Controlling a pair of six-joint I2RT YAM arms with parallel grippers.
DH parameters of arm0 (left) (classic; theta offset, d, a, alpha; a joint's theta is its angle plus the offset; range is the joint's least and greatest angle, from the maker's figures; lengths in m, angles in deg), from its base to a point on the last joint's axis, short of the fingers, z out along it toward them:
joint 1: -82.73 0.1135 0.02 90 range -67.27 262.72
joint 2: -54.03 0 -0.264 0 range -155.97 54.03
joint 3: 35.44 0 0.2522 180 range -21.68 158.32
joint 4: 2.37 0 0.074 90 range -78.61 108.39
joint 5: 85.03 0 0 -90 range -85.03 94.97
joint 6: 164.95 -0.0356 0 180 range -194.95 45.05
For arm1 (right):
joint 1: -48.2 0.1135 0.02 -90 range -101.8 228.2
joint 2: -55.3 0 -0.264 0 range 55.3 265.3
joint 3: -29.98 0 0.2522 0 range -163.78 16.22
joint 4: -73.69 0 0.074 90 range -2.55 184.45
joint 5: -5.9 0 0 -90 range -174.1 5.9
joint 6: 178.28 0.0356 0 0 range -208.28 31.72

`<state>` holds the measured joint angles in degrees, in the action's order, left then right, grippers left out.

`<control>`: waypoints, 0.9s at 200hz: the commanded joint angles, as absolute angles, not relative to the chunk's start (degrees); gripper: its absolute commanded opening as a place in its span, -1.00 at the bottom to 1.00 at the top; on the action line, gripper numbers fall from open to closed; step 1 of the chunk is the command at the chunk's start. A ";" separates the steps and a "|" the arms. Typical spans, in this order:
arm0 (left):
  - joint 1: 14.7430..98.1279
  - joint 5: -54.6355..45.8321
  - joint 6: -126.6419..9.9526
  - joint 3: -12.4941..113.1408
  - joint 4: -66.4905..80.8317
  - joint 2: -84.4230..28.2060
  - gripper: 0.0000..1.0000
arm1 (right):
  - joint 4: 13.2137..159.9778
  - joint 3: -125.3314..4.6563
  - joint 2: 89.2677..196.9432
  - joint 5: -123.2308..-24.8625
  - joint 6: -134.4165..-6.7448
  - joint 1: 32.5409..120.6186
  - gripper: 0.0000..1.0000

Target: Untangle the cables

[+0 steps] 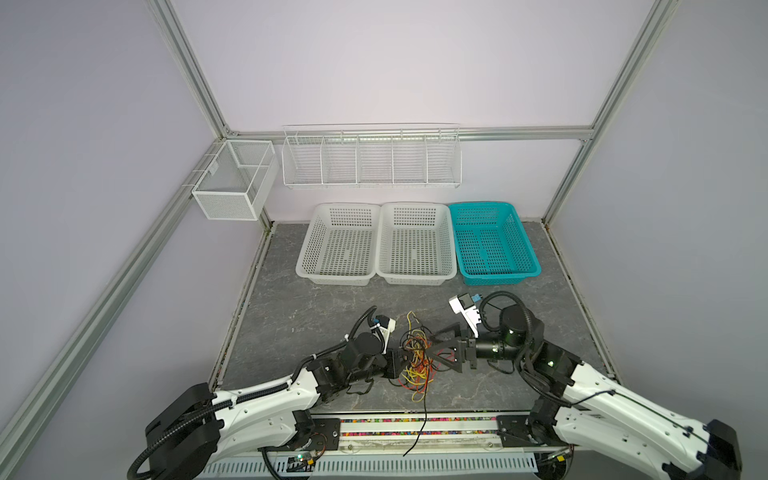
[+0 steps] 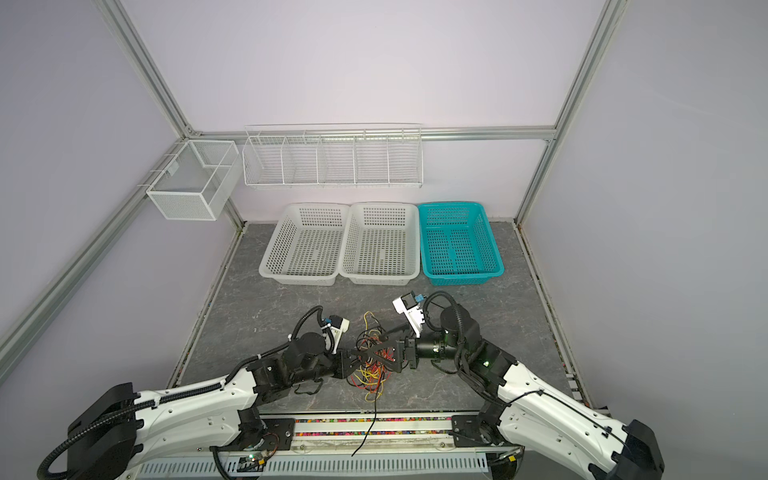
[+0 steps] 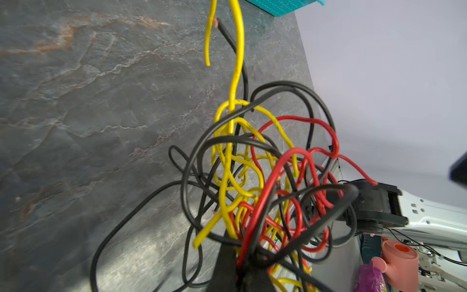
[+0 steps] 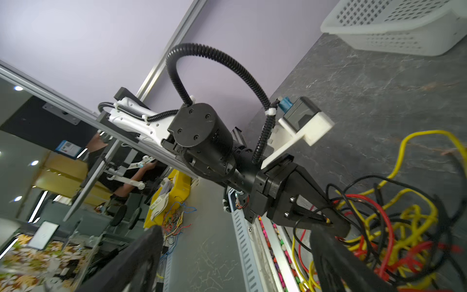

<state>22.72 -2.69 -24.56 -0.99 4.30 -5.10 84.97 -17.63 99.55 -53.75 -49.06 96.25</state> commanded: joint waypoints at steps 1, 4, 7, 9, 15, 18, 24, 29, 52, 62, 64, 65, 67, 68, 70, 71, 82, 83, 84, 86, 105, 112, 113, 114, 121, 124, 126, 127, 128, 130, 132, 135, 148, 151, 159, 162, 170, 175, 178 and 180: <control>22.87 -0.70 -25.80 1.38 6.68 -5.54 -1.00 | 99.29 -21.66 96.44 -63.28 -55.62 95.88 0.94; 22.87 -0.66 -25.92 1.49 6.91 -5.62 -1.00 | 100.63 -22.02 96.56 -64.07 -56.07 95.86 0.96; 22.87 -0.59 -26.04 1.59 7.10 -5.71 -1.00 | 101.79 -22.28 96.79 -64.76 -56.49 95.91 0.97; 22.87 -0.57 -26.07 1.65 7.20 -5.79 -1.00 | 102.61 -22.46 96.97 -65.18 -56.71 95.88 0.99; 22.87 -0.56 -26.30 1.85 7.45 -5.99 -1.00 | 104.84 -23.11 97.77 -65.80 -57.53 95.86 0.97; 22.87 -0.57 -26.29 2.00 7.66 -6.15 -1.00 | 105.90 -23.46 98.20 -66.07 -58.03 95.86 0.95; 22.87 -0.48 -26.48 2.29 8.00 -6.54 -1.00 | 107.81 -24.08 99.25 -66.66 -59.02 95.92 0.90; 22.87 -0.48 -26.64 2.55 8.20 -6.77 -1.00 | 108.72 -24.22 99.94 -66.93 -59.30 95.92 0.86; 22.87 -0.98 -27.13 3.52 8.49 -7.98 -1.00 | 108.35 -23.62 101.68 -67.77 -59.71 96.31 0.61; 22.86 -1.25 -27.47 3.93 8.63 -8.40 -1.00 | 107.53 -23.43 102.48 -68.73 -59.80 96.75 0.47; 22.87 -1.26 -27.59 4.04 8.68 -8.38 -1.00 | 107.32 -23.43 102.67 -68.83 -59.80 96.79 0.45; 22.87 -1.27 -27.59 4.06 8.67 -8.37 -1.00 | 107.18 -23.42 102.76 -68.86 -59.85 96.79 0.44; 22.87 -1.27 -27.69 4.14 8.80 -8.50 -1.00 | 107.08 -23.47 103.01 -68.89 -59.88 96.86 0.43; 22.87 -1.27 -27.72 4.15 8.78 -8.57 -1.00 | 106.93 -23.49 103.15 -68.89 -59.89 96.88 0.42; 22.87 -1.34 -27.75 4.16 8.78 -8.62 -1.00 | 106.61 -23.55 103.60 -68.95 -59.97 96.95 0.40; 22.87 -1.35 -27.79 4.16 8.81 -8.62 -1.00 | 106.61 -23.55 103.60 -68.95 -59.97 96.95 0.40; 22.87 -1.45 -28.01 4.29 8.70 -8.74 -1.00 | 105.96 -24.41 105.80 -69.15 -60.53 97.23 0.35; 22.87 -1.49 -28.06 4.27 8.73 -8.78 -1.00 | 105.93 -24.53 105.91 -69.20 -60.61 97.24 0.35; 22.87 -1.51 -28.08 4.26 8.74 -8.75 -1.00 | 105.92 -24.59 106.18 -69.26 -60.69 97.24 0.35; 22.87 -1.53 -28.08 4.32 8.75 -8.86 -1.00 | 105.84 -24.86 106.72 -69.36 -60.86 97.31 0.35; 22.87 -2.35 -28.23 4.43 8.39 -9.32 -1.00 | 105.86 -27.45 112.03 -70.75 -62.96 98.02 0.29; 22.87 -2.57 -28.28 4.55 8.24 -9.44 -1.00 | 105.90 -28.19 113.98 -71.06 -63.67 98.29 0.27; 22.87 -2.63 -28.24 4.53 8.23 -9.47 -1.00 | 105.90 -28.31 114.26 -71.07 -63.76 98.34 0.27; 22.87 -2.65 -28.26 4.57 8.23 -9.54 -1.00 | 105.90 -28.42 114.53 -71.13 -63.85 98.36 0.26; 22.87 -2.85 -28.26 4.44 8.09 -9.67 -1.00 | 105.56 -28.93 116.33 -71.18 -64.25 98.55 0.24; 22.87 -2.94 -28.19 4.36 8.06 -9.65 -1.00 | 105.27 -29.10 117.01 -71.14 -64.35 98.60 0.24; 22.87 -2.94 -28.19 4.37 8.05 -9.74 -1.00 | 105.04 -29.24 117.44 -71.10 -64.41 98.70 0.23; 22.87 -2.94 -28.15 4.40 7.96 -9.72 -1.00 | 104.90 -29.27 117.66 -71.10 -64.44 98.76 0.23; 22.87 -2.98 -28.13 4.41 7.96 -9.74 -1.00 | 104.79 -29.34 117.90 -71.05 -64.45 98.75 0.23; 22.87 -3.02 -28.18 4.36 7.85 -9.77 -1.00 | 104.61 -29.43 118.35 -70.97 -64.50 98.78 0.22; 22.87 -3.07 -28.15 4.30 7.80 -9.82 -1.00 | 104.35 -29.52 118.75 -70.93 -64.54 98.81 0.21; 22.87 -3.22 -28.07 4.28 7.75 -9.86 -1.00 | 104.06 -29.68 119.48 -70.92 -64.55 98.90 0.20; 22.87 -3.62 -28.09 4.20 7.43 -9.95 -1.00 | 103.00 -30.47 121.81 -71.24 -64.70 99.32 0.14; 22.87 -3.64 -28.10 4.19 7.43 -9.97 -1.00 | 102.82 -30.65 122.27 -71.26 -64.79 99.43 0.13; 22.87 -3.73 -28.10 4.23 7.43 -9.99 -1.00 | 102.41 -31.11 123.47 -71.41 -65.11 99.66 0.08; 22.87 -3.73 -28.03 4.25 7.39 -9.89 -1.00 | 102.31 -31.31 123.93 -71.63 -65.22 99.76 0.07; 22.87 -3.73 -28.12 4.26 7.58 -9.79 -1.00 | 102.22 -31.64 125.03 -72.11 -65.49 99.95 0.02; 22.87 -3.78 -28.26 4.38 7.67 -9.75 -1.00 | 102.01 -31.77 125.73 -72.10 -65.59 100.03 -0.01; 22.87 -3.74 -28.27 4.41 7.72 -9.73 -1.00 | 101.85 -31.85 126.11 -72.00 -65.56 100.05 -0.03; 22.87 -3.73 -28.28 4.36 7.81 -9.76 -1.00 | 101.68 -31.79 126.36 -71.87 -65.59 100.05 -0.04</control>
